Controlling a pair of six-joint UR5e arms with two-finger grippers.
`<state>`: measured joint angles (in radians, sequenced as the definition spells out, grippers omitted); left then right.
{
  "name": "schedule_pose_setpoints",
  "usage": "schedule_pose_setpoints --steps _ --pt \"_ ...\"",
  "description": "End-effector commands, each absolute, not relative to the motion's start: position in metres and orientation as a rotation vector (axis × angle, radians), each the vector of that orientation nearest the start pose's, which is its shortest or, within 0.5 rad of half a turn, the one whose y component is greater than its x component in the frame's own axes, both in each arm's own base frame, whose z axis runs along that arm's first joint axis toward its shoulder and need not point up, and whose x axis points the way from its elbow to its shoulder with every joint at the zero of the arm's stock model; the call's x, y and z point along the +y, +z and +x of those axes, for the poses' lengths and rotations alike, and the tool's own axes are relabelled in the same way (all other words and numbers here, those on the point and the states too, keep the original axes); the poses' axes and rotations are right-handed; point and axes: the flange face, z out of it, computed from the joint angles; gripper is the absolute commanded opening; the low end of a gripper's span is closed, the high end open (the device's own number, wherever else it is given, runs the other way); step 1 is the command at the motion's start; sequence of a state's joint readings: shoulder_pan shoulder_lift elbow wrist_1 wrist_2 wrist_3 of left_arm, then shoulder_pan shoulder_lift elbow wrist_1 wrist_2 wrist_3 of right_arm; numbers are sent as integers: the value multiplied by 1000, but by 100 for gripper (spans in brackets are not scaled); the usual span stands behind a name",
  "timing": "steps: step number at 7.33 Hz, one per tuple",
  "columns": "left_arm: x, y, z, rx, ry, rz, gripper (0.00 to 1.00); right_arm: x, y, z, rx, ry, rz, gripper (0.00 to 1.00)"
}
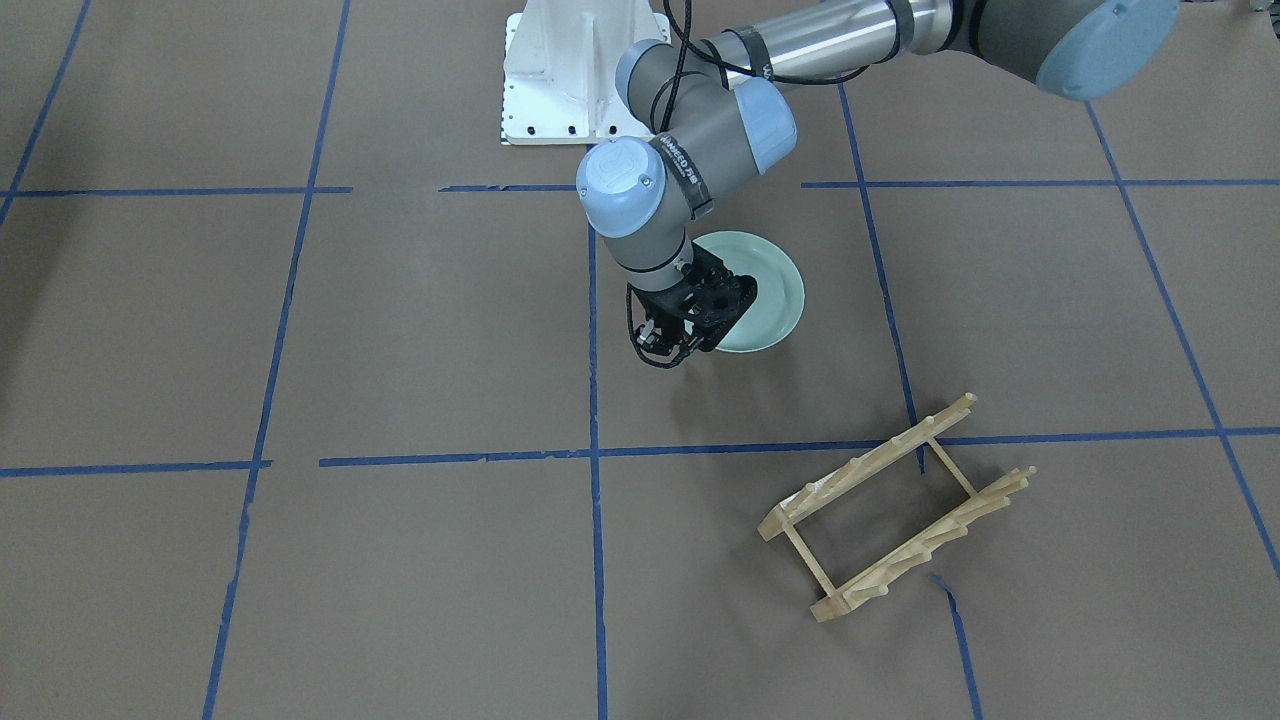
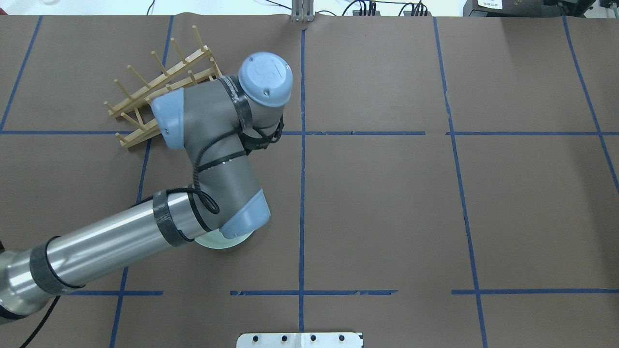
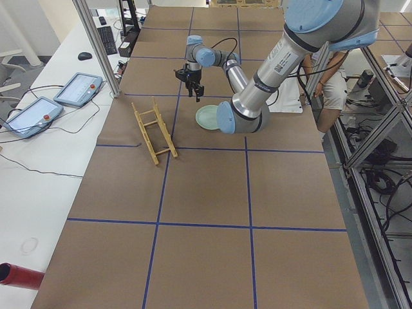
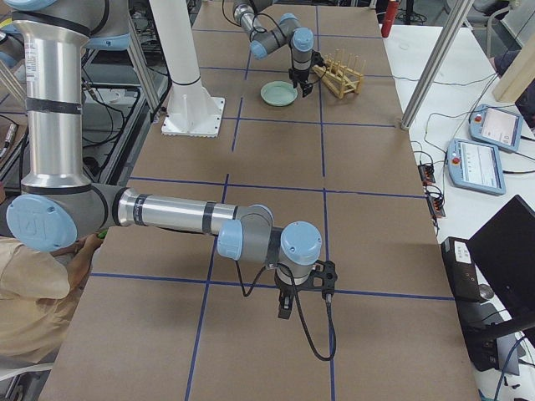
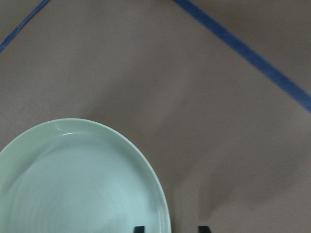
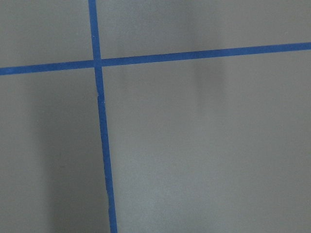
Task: Place plate on table
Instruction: 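Carry the plate toward the robot and lower it flat onto the table, then open the left gripper and withdraw it away from the plate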
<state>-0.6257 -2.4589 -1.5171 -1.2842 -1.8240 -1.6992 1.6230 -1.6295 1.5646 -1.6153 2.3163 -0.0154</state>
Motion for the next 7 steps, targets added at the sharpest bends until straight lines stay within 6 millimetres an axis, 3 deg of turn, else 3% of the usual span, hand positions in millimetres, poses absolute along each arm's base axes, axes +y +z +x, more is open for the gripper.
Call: schedule_pose_setpoints --steps 1,2,4,5,6,7 --pt "-542 170 412 701 -435 52 100 -454 696 90 -748 76 -79 100" --pt "-546 188 333 758 -308 110 100 -454 696 90 -748 76 -79 100" --pt "-581 222 185 765 -118 235 100 -454 696 90 -748 76 -79 100" --pt "-591 258 123 734 -23 276 100 -454 696 90 -748 76 -79 100" --pt "-592 314 57 691 68 292 100 -454 696 90 -748 76 -79 100" --pt "-588 385 -5 653 177 289 100 -454 696 90 -748 76 -79 100"
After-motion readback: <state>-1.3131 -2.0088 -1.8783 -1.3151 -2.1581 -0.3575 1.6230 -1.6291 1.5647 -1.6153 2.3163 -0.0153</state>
